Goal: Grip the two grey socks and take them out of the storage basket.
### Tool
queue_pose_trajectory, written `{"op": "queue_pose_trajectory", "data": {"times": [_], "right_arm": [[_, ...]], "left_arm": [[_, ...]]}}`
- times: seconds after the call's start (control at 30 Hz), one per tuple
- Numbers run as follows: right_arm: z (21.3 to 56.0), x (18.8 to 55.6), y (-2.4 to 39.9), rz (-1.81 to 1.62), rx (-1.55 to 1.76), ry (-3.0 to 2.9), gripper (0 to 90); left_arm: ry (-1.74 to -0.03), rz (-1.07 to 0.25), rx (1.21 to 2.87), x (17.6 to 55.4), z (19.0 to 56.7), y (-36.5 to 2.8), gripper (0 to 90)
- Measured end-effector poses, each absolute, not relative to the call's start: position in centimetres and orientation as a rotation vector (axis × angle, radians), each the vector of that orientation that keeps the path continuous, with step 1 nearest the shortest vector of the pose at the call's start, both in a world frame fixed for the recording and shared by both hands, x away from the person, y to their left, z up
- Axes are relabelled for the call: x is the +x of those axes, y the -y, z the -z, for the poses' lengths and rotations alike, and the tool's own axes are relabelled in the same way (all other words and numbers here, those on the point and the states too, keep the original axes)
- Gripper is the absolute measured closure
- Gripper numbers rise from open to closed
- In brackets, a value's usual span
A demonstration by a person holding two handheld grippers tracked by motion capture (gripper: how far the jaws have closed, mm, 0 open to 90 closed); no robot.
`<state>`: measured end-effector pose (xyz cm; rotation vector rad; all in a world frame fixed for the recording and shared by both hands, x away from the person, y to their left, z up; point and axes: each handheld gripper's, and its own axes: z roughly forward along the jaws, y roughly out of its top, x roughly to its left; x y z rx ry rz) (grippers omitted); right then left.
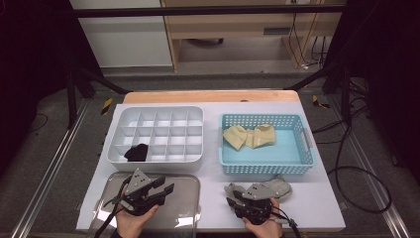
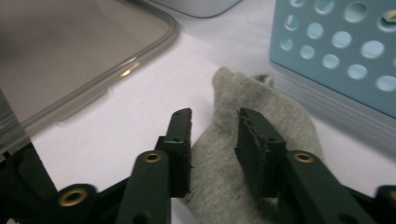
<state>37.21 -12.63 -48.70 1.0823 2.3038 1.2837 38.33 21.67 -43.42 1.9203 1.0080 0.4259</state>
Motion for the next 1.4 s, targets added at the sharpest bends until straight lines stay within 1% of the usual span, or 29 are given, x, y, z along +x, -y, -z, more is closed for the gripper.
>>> {"op": "queue_pose_trajectory", "data": {"times": [0.03,0.07,0.1,0.13,0.17,0.47,0.5,0.6,0.67,0.73,0.8,0.83,0.87,0.9,0.97,1.17,1.4], "right_arm": [[48.7,37.3,12.9,-1.274,1.095,-2.307,76.3],[48.7,37.3,12.9,-1.274,1.095,-2.307,76.3],[48.7,37.3,13.0,-1.266,1.095,-2.309,80.2],[48.6,37.3,13.4,-1.265,1.119,-2.32,88.0],[48.6,37.4,13.6,-1.265,1.132,-2.32,90.0],[47.7,37.3,14.7,-1.319,1.157,-2.287,90.0],[47.4,37.3,15.0,-1.345,1.135,-2.238,78.4],[46.8,37.8,15.5,-1.347,1.14,-2.157,65.5],[46.9,38.4,15.7,-1.323,1.133,-2.153,61.7],[47.1,38.8,15.7,-1.306,1.145,-2.156,61.0],[47.7,39.3,15.5,-1.302,1.154,-2.202,70.1],[47.7,39.3,15.5,-1.302,1.154,-2.202,70.1],[48.0,39.4,15.5,-1.322,1.159,-2.241,82.6],[48.0,39.4,15.5,-1.322,1.159,-2.241,82.6],[47.9,39.3,15.7,-1.321,1.176,-2.258,86.0],[47.5,39.0,18.2,-1.315,1.229,-2.229,85.7],[48.3,39.1,18.8,-1.206,1.227,-2.247,80.3]], "left_arm": [[-1.007,-0.424,1.924,38.3,43.5,-21.6,55.6],[-1.007,-0.424,1.924,38.3,43.5,-21.6,55.6],[-1.007,-0.423,1.926,38.4,43.5,-21.5,55.6],[-1.006,-0.423,1.93,38.4,43.6,-21.5,55.6],[-1.007,-0.422,1.93,38.4,43.6,-21.5,55.6],[-1.003,-0.414,1.933,38.4,43.8,-21.3,55.6],[-1.001,-0.414,1.936,38.4,43.8,-21.2,55.7],[-1.002,-0.413,1.936,38.4,43.8,-21.2,55.6],[-1.002,-0.411,1.936,38.4,43.9,-21.2,55.7],[-1.002,-0.411,1.937,38.4,43.9,-21.2,55.6],[-1.003,-0.409,1.938,38.4,43.9,-21.1,55.7],[-1.003,-0.409,1.938,38.4,43.9,-21.1,55.7],[-0.999,-0.408,1.941,38.4,44.0,-21.1,55.7],[-0.999,-0.408,1.941,38.4,44.0,-21.1,55.8],[-0.999,-0.396,1.936,38.4,44.0,-20.9,56.0],[-0.972,-0.374,1.958,38.4,44.0,-19.8,56.2],[-0.904,-0.333,2.007,38.5,43.9,-16.4,55.7]]}}
